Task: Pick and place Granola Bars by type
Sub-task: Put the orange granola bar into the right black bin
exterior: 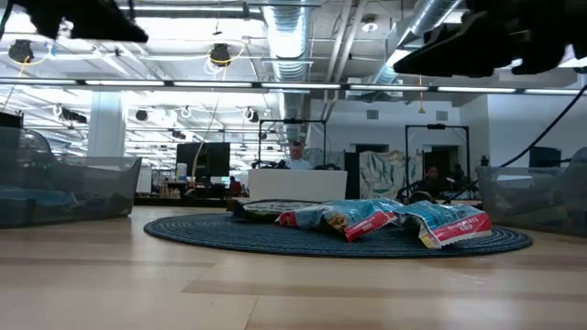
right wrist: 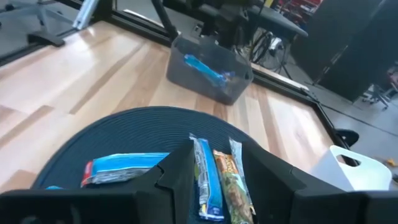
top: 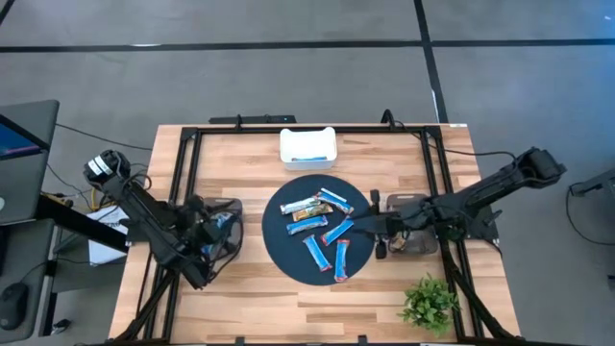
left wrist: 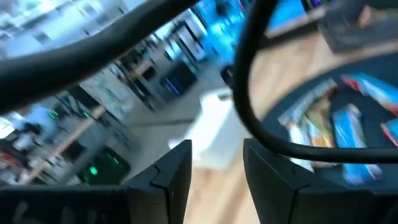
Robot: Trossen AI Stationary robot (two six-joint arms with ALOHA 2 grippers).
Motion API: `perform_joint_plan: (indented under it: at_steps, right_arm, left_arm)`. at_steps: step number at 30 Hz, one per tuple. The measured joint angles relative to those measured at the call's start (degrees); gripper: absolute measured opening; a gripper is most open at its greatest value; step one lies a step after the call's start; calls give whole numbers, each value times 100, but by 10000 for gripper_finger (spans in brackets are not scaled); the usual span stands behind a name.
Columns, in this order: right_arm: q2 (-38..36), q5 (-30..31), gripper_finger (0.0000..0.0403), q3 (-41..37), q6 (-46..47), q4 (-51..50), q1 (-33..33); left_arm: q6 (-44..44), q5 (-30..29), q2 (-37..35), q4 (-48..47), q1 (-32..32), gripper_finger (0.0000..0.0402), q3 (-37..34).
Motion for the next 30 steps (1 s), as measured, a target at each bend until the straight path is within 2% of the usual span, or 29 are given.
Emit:
perform_joint_plan:
  at_steps: [4,17,20,25,30]
  right_arm:
    - [378,-2,129,208,133,2,-181]
    - [2212,-26,129,1330,116,-24,-811]
    - [2555,-26,129,1687,82,-360,-1007]
    - [2896,31,129,2303,815,-1522,-1434]
    - [3010,44,129,2517,1204,-2126,-1663]
  left_arm:
    - [19,-381,0,-95,264,139,-2]
    - [-73,-511,2,-30,1124,139,-358]
    - [-75,-503,2,-22,1189,139,-358]
    - [-71,-338,2,-20,1197,139,-358]
    - [-66,-237,2,-9,1197,139,-358]
